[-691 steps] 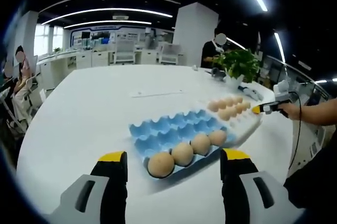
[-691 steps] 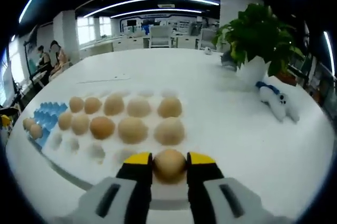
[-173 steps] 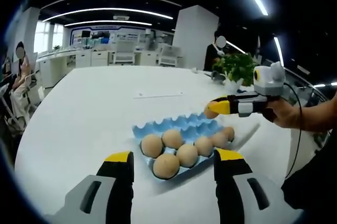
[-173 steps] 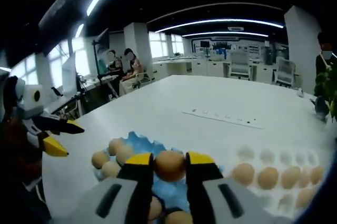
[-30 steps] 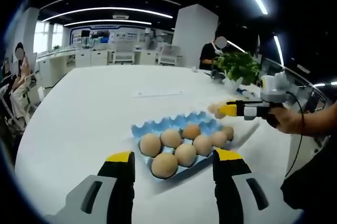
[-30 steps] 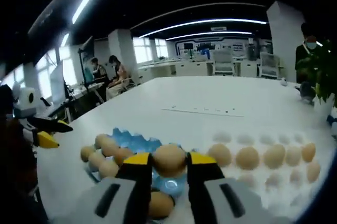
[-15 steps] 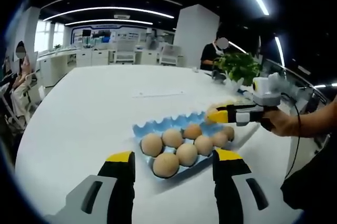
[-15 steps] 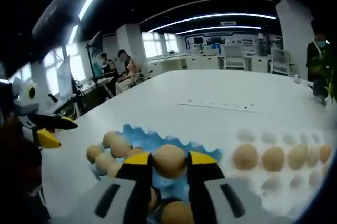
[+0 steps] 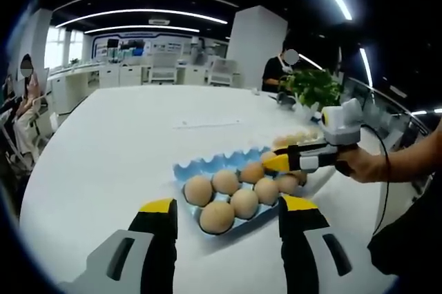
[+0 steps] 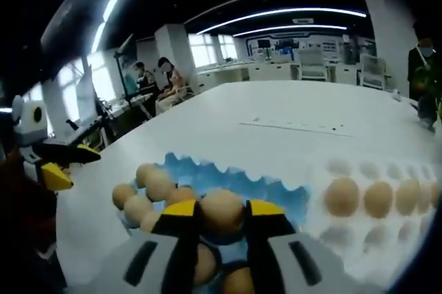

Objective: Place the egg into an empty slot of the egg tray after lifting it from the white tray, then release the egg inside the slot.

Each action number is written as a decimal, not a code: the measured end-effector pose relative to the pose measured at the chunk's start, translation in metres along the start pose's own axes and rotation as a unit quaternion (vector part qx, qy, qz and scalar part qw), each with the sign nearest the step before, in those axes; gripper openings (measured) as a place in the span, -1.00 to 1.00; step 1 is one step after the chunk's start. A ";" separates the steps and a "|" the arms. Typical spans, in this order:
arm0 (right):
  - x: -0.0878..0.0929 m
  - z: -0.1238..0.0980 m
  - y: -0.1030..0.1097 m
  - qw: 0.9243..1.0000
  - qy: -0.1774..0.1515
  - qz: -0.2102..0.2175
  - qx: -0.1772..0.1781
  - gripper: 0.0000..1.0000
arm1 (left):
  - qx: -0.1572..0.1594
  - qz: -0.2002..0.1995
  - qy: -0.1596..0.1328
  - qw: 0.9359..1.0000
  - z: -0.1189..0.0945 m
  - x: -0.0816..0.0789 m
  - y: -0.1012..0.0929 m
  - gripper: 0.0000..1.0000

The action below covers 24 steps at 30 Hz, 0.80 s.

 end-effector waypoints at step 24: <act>0.004 -0.005 -0.001 1.000 -0.009 -0.012 0.002 -0.50 | 0.000 0.003 -0.001 1.000 0.000 -0.001 0.000 0.16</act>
Point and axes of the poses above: the point that each gripper's makers call its tool centre point, and the gripper's own axes: z roughly forward along the fingers, y roughly to its left, x roughly out of its underside, the point moved 2 cm from there along -z, roughly backward along the fingers, and after that the axes turned 4 degrees about -y, right-handed, at the moved point
